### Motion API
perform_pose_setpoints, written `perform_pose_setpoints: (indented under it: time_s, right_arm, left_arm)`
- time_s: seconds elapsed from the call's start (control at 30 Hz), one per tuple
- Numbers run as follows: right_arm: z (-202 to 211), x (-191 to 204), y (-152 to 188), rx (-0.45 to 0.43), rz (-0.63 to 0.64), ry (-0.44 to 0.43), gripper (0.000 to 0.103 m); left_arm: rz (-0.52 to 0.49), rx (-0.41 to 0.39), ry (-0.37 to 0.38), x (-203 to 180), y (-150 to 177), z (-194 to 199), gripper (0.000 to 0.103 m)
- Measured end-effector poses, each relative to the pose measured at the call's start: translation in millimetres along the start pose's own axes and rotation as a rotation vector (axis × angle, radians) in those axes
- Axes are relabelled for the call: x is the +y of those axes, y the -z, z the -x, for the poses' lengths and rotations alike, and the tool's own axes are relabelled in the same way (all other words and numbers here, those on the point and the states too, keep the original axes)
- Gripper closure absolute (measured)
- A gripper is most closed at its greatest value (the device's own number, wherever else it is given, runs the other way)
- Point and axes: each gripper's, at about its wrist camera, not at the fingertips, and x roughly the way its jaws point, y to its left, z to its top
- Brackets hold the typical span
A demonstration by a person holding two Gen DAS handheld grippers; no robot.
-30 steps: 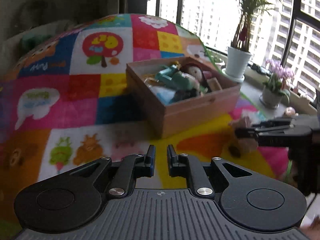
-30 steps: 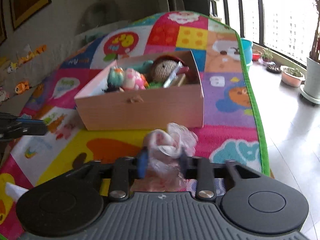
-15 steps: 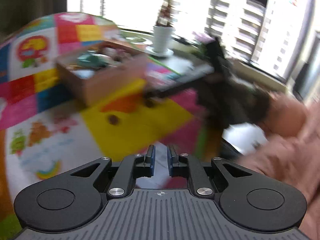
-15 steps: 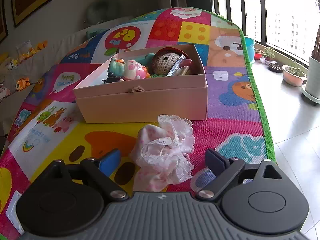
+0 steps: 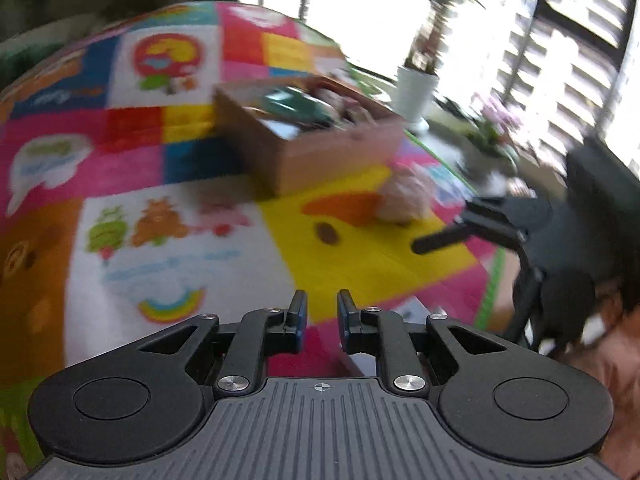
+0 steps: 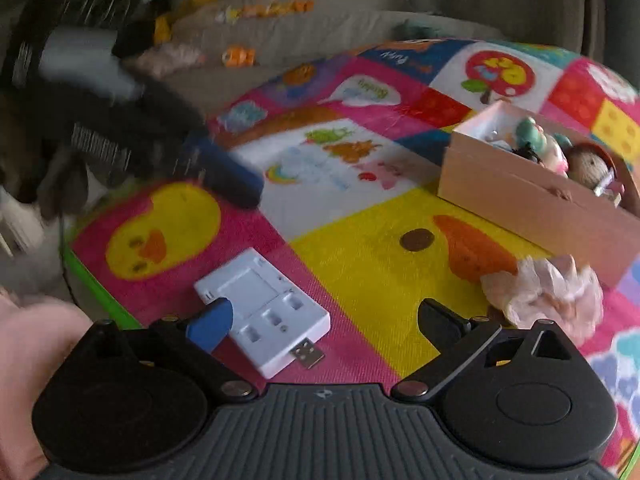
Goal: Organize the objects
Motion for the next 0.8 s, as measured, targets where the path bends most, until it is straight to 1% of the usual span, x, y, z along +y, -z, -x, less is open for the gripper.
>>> perform_pose_setpoints:
  time_s: [0.03, 0.1, 0.13, 0.17, 0.23, 0.27, 0.3, 0.33, 0.37, 0.43, 0.47, 0.5, 0.57, 0.67, 0.73, 0.8]
  right_arm:
    - [-1, -1, -2, -0.009, 0.010, 0.016, 0.003]
    - [-4, -4, -9, -0.023, 0.017, 0.101, 0.003]
    - [-7, -7, -13, -0.034, 0.021, 0.168, 0.003]
    - [-11, -12, -16, -0.046, 0.027, 0.254, 0.003]
    - [-19, -24, -19, -0.050, 0.011, 0.405, 0.003]
    - [-19, -33, -21, -0.049, -0.022, 0.442, 0.003]
    - [-17, -41, -23, -0.054, -0.076, 0.444, 0.003]
    - [-11, -50, -24, -0.062, -0.141, 0.417, 0.003]
    - [-4, -57, -23, -0.075, -0.202, 0.356, 0.003]
    - [11, -61, -19, -0.096, -0.254, 0.199, 0.003]
    - [17, -57, -18, -0.087, -0.244, 0.122, 0.000]
    - [18, -52, -18, -0.077, -0.219, 0.076, 0.000]
    - [21, -35, -15, -0.050, -0.128, -0.002, 0.000]
    - [10, -9, -10, 0.010, -0.030, -0.051, 0.000]
    - [0, -1, -7, 0.047, 0.007, -0.050, 0.012]
    - [-7, 1, -8, 0.081, 0.020, -0.047, 0.031]
  left_arm:
    - [0.019, -0.009, -0.005, 4, -1, 1, 0.086]
    - [0.033, -0.019, -0.018, 8, -1, 3, 0.086]
    - [0.034, -0.020, -0.023, 9, -1, 4, 0.086]
    - [0.032, -0.018, -0.029, 9, 0, 2, 0.086]
    - [0.023, -0.011, -0.044, 8, 0, -2, 0.086]
    - [0.015, -0.005, -0.062, 7, 1, -5, 0.086]
    - [0.012, 0.003, -0.093, 7, 1, -9, 0.086]
    - [0.021, 0.013, -0.124, 9, 2, -14, 0.086]
    - [0.043, 0.021, -0.152, 13, 1, -18, 0.086]
    - [0.115, 0.018, -0.183, 27, -1, -25, 0.086]
    - [0.157, 0.009, -0.193, 34, -3, -27, 0.086]
    - [0.204, -0.010, -0.198, 41, -5, -29, 0.086]
    - [0.278, -0.041, -0.186, 51, -10, -30, 0.086]
    - [0.356, -0.084, -0.154, 57, -13, -32, 0.086]
    - [0.358, -0.099, -0.149, 55, -14, -31, 0.086]
    - [0.343, -0.110, -0.138, 53, -14, -28, 0.086]
